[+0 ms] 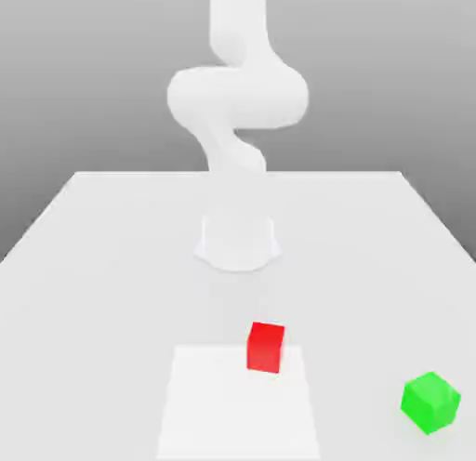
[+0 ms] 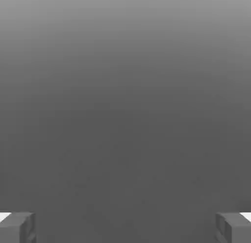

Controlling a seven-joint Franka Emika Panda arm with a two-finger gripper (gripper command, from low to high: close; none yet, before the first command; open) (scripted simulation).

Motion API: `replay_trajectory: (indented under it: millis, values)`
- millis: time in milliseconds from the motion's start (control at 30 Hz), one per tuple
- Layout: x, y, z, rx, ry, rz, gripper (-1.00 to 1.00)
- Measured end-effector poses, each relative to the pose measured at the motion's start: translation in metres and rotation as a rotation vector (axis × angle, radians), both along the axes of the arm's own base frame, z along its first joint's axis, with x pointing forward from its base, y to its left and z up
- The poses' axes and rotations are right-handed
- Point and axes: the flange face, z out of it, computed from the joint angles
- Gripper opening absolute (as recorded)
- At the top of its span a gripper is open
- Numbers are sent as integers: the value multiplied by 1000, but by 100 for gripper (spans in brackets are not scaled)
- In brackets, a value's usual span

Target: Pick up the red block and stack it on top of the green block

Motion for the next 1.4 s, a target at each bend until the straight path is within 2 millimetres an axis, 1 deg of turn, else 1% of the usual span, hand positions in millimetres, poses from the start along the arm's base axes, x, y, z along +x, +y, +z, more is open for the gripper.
replay_trajectory:
  millis: [67,133,233,300,367,433,567,600,667,767,800,967,1000,1033,1100,1300,1367,1400]
  values:
    - [20,5,-50,20,75,-13,0]
    - [35,10,-99,37,150,-27,0]
    - [44,17,-174,55,261,-50,0]
    - [43,22,-224,64,337,-68,0]
    - [36,27,-275,69,415,-89,0]
    - [21,31,-326,71,497,-112,0]
    - [-23,37,-428,62,666,-165,0]
    - [-30,38,-450,59,693,-174,0]
    - [-37,38,-477,58,714,-180,0]
    - [-40,38,-505,59,721,-182,0]
    - [-41,38,-513,60,721,-182,-100]
    - [-40,39,-513,60,720,-182,-100]
    - [-41,39,-517,59,720,-182,-100]
    - [-41,39,-515,59,720,-182,-100]
    - [-40,39,-503,59,720,-182,-100]
    - [-39,41,-456,51,721,-167,-100]
    - [-25,59,-448,6,721,-62,-100]
    - [-17,73,-445,-25,721,9,-100]
